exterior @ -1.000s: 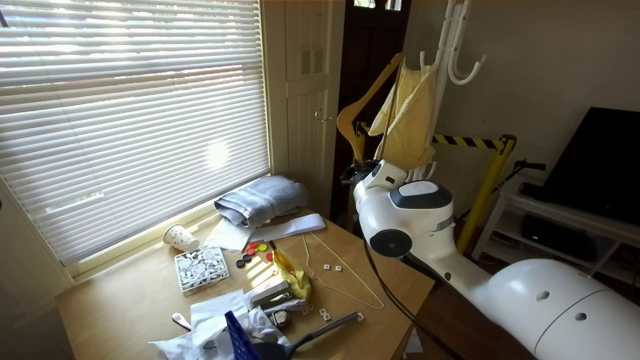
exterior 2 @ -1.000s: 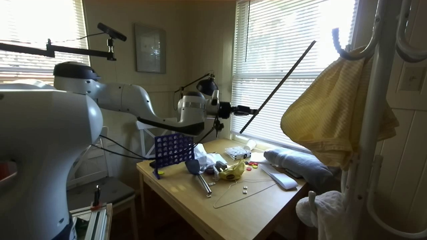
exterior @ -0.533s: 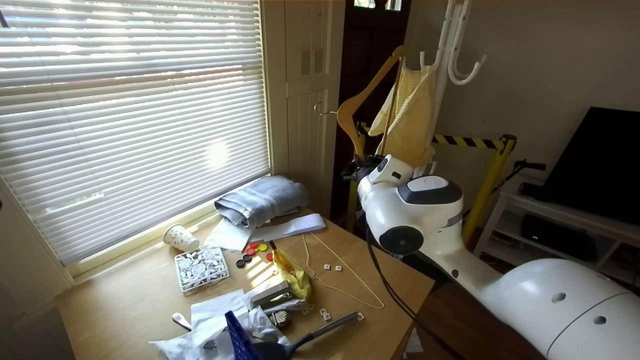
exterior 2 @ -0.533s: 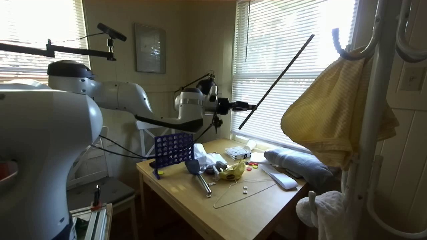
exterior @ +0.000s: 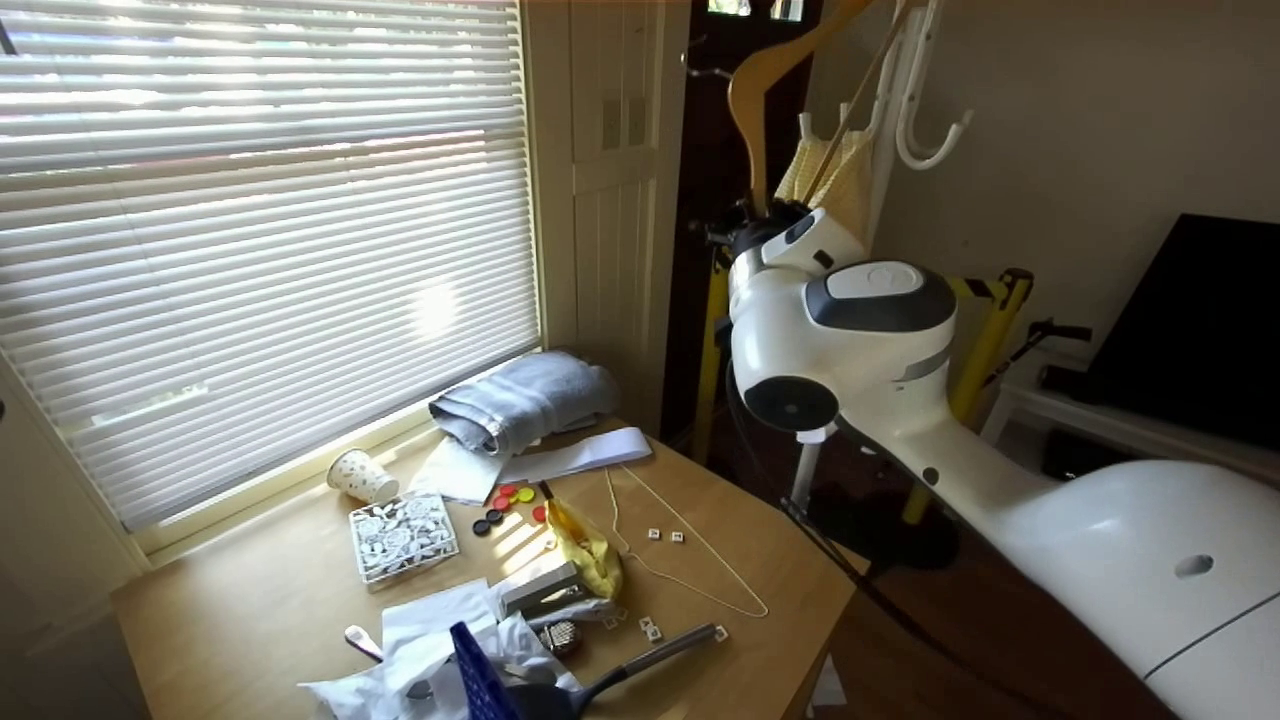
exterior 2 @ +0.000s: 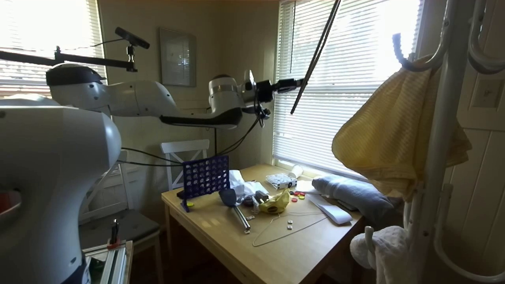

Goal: Hang the brown coat hanger high up on the coat rack

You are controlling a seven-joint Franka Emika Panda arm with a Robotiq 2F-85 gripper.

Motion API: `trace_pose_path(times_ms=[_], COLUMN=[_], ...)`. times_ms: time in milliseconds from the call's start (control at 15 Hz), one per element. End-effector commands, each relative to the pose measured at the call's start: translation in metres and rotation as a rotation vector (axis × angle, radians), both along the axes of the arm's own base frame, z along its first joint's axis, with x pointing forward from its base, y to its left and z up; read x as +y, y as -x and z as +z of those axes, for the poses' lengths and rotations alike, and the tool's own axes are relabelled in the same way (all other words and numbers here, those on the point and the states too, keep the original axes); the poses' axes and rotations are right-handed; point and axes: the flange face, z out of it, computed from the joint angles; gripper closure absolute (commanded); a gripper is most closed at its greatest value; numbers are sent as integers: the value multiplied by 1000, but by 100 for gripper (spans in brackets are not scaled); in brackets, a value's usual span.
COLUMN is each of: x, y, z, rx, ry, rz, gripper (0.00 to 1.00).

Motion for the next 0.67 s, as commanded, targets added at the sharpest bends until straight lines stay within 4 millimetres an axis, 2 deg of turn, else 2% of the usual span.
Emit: trace_pose_path(times_ms=[0, 267, 600], x=[-14, -52, -101], y=[3, 10, 29], z=[57, 103, 160], rx=[-183, -355, -552], ry=[-26, -151, -329], rz=[-84, -181, -126], gripper=[94, 94, 94])
